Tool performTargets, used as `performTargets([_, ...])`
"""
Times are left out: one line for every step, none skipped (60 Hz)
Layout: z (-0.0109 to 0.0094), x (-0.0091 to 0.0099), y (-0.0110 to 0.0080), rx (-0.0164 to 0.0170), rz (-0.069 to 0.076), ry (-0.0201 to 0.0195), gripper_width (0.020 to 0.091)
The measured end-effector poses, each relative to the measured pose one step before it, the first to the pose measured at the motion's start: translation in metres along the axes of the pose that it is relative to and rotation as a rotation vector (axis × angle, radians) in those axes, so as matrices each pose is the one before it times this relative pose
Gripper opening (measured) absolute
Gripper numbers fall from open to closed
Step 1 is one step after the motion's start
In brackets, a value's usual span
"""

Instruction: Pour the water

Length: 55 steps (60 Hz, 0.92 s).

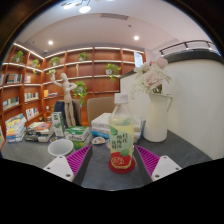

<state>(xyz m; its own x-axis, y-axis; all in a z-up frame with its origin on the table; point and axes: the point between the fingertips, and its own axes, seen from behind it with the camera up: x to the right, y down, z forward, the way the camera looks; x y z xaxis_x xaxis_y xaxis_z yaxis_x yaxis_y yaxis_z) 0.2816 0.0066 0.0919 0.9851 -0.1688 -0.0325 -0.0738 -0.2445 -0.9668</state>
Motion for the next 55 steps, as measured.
performTargets([-0.00594,-0.00295,0.00047,-0.00080,-0.0029,-0.01045,0.0839])
performTargets([-0.00624,-0.00268,0.00048,-0.00224,-0.0023,-0.00972,0.0839])
performTargets([-0.00478,-0.00150,-0.00050,-0.00069,-0.0026,-0.00882,0.0841])
performTargets([-0.00837,-0.00296,-0.00055,0.00179,-0.0040,-0.00514,0.0843])
performTargets([-0.00656,-0.00204,-0.00109,0.00278,-0.0041,-0.00476,0.0842])
performTargets([-0.00680,-0.00202,-0.00109,0.00221,-0.0043,-0.00445,0.0843])
performTargets([-0.00705,-0.00216,-0.00120,0.00176,-0.0045,-0.00439,0.0842])
performTargets([-0.00650,-0.00196,-0.00159,0.00285,-0.0048,-0.00308,0.0841])
performTargets([-0.00659,-0.00116,-0.00195,0.00444,-0.0042,-0.00092,0.0842])
performTargets([-0.00655,-0.00034,-0.00235,0.00562,-0.0033,0.00191,0.0843])
performTargets([-0.00555,0.00228,-0.00292,0.00524,-0.0028,0.00033,0.0844])
performTargets([-0.00715,-0.00085,-0.00189,0.00505,-0.0022,0.00429,0.0844])
performTargets([-0.00586,-0.00059,-0.00148,0.00314,-0.0026,0.00347,0.0843])
performTargets([-0.00517,-0.00075,-0.00115,0.00115,-0.0033,0.00232,0.0843])
performTargets([-0.00521,-0.00047,-0.00080,0.00001,-0.0049,0.00004,0.0842])
performTargets([-0.00497,-0.00123,-0.00087,0.00025,-0.0058,-0.00176,0.0843])
performTargets([-0.00455,-0.00114,-0.00085,0.00011,-0.0051,-0.00185,0.0842])
performTargets([-0.00433,-0.00091,-0.00064,0.00008,-0.0027,-0.00061,0.0843])
performTargets([-0.00414,-0.00042,-0.00103,0.00072,0.0000,0.00135,0.0846])
performTargets([-0.00388,0.00002,-0.00140,0.00196,0.0008,0.00205,0.0847])
performTargets([-0.00328,0.00189,-0.00083,0.00267,0.0026,-0.00060,0.0847])
performTargets([-0.00308,-0.00139,-0.00242,0.00259,0.0010,0.00112,0.0846])
performTargets([-0.00343,-0.00096,-0.00174,0.00322,0.0010,-0.00124,0.0847])
performTargets([-0.00588,0.00026,-0.00059,0.00484,0.0015,-0.00311,0.0847])
performTargets([-0.00306,-0.00123,-0.00184,0.00506,0.0020,-0.00343,0.0847])
performTargets([-0.00295,-0.00140,-0.00183,0.00594,0.0022,-0.00396,0.0846])
performTargets([-0.00305,-0.00106,-0.00156,0.00523,0.0030,-0.00341,0.0848])
performTargets([-0.00313,-0.00107,-0.00182,0.00513,0.0036,-0.00336,0.0847])
performTargets([-0.00244,-0.00083,-0.00195,0.00528,0.0044,-0.00344,0.0846])
performTargets([0.00189,-0.00157,-0.00196,0.00611,0.0051,-0.00360,0.0847])
performTargets([-0.00456,0.00010,-0.00187,0.00522,0.0036,-0.00449,0.0847])
performTargets([-0.00200,-0.00072,-0.00164,0.00348,0.0006,-0.00249,0.0846])
performTargets([-0.00138,-0.00052,-0.00074,0.00207,-0.0031,-0.00091,0.0845])
performTargets([-0.00095,-0.00053,-0.00062,0.00112,-0.0042,0.00059,0.0845])
performTargets([-0.00094,-0.00040,-0.00062,0.00149,-0.0029,0.00082,0.0844])
performTargets([-0.00094,0.00004,-0.00082,0.00243,-0.0006,0.00086,0.0844])
performTargets([-0.00090,0.00011,-0.00088,0.00250,0.0011,0.00078,0.0844])
performTargets([-0.00106,0.00008,-0.00041,0.00101,0.0009,0.00045,0.0845])
performTargets([0.00076,0.00044,-0.00076,-0.00099,-0.0009,0.00096,0.0844])
performTargets([-0.00082,-0.00027,0.00034,-0.00233,-0.0004,-0.00006,0.0844])
performTargets([-0.00039,-0.00065,0.00049,-0.00182,-0.0004,-0.00076,0.0845])
performTargets([-0.00081,-0.00075,0.00059,-0.00191,-0.0006,-0.00042,0.0845])
performTargets([-0.00016,-0.00076,0.00035,-0.00083,-0.0005,-0.00135,0.0845])
performTargets([-0.00015,-0.00081,0.00021,0.00011,0.0000,-0.00214,0.0845])
performTargets([-0.00013,-0.00084,-0.00012,0.00017,-0.0007,-0.00257,0.0845])
performTargets([-0.00024,-0.00078,0.00021,-0.00085,-0.0010,-0.00284,0.0845])
performTargets([-0.00059,-0.00045,0.00038,-0.00180,-0.0019,-0.00235,0.0845])
performTargets([-0.00062,-0.00023,0.00047,-0.00217,-0.0025,-0.00146,0.0844])
performTargets([-0.00020,-0.00010,0.00045,-0.00189,-0.0025,-0.00067,0.0844])
performTargets([0.00003,0.00003,0.00050,-0.00098,-0.0022,-0.00044,0.0845])
performTargets([-0.00008,-0.00012,0.00049,-0.00037,-0.0017,-0.00003,0.0844])
performTargets([0.00003,0.00005,0.00046,-0.00061,-0.0020,-0.00023,0.0845])
performTargets([0.00022,0.00025,0.00056,-0.00199,-0.0023,0.00029,0.0846])
performTargets([0.00013,0.00025,0.00066,-0.00308,-0.0035,0.00119,0.0843])
performTargets([0.00021,0.00018,0.00084,-0.00328,-0.0035,0.00201,0.0846])
